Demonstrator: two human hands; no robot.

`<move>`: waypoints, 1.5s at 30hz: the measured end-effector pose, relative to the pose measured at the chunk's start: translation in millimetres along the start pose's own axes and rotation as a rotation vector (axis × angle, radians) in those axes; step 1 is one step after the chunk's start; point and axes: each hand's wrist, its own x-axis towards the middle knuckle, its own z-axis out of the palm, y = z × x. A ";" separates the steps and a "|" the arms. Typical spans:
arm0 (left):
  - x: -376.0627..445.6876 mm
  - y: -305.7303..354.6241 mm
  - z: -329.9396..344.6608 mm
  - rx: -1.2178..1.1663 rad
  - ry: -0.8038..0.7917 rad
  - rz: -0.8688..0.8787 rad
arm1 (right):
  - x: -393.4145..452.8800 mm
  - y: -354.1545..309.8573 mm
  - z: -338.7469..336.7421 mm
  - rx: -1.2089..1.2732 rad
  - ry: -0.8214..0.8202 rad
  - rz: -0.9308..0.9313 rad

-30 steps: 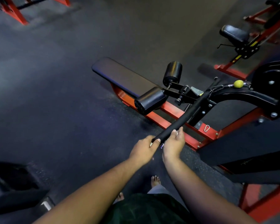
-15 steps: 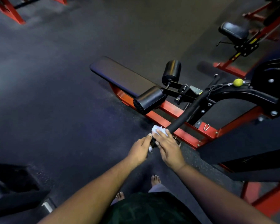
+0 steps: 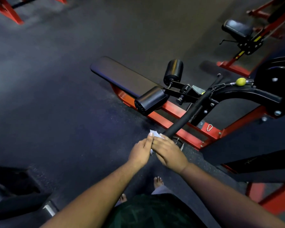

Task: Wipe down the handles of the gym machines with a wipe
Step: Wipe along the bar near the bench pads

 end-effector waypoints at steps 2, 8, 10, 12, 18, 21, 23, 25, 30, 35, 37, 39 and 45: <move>-3.9 4.1 1.0 0.048 -0.002 -0.005 | -1.7 19.9 -8.0 -0.185 -0.031 -0.041; -7.9 11.1 0.2 0.145 0.006 0.002 | 5.0 34.2 -14.0 -0.116 0.099 0.301; -6.0 11.3 -0.1 0.177 0.008 0.010 | 1.4 13.0 0.2 -0.029 0.075 0.206; -5.2 11.1 1.6 0.205 0.010 0.012 | -5.0 10.4 2.7 -0.093 -0.012 0.058; -5.4 8.8 6.5 0.346 -0.005 -0.004 | -7.6 97.1 -37.0 -0.246 0.069 0.498; -4.2 11.1 5.3 0.431 0.011 -0.015 | -3.5 84.8 -26.2 -0.010 0.243 0.671; -1.8 12.1 3.3 0.492 0.034 -0.010 | 0.3 54.8 -9.7 0.086 0.307 0.705; 0.5 13.0 1.9 0.539 0.041 -0.001 | -4.5 26.0 5.2 0.098 0.283 0.640; -0.7 14.1 2.3 0.536 0.012 -0.017 | -13.3 60.8 -7.6 -0.097 0.154 0.663; -0.2 14.4 1.1 0.534 0.023 -0.015 | 12.1 73.2 -13.8 0.277 0.455 0.966; 1.6 13.1 -0.1 0.538 0.029 -0.014 | 17.0 38.3 2.4 0.329 0.546 0.991; 4.2 11.5 -1.8 0.538 0.024 -0.016 | 18.5 -3.6 18.6 0.366 0.516 0.968; 10.7 5.6 -8.2 0.494 -0.015 0.002 | 6.0 29.1 -0.1 -0.042 0.200 0.802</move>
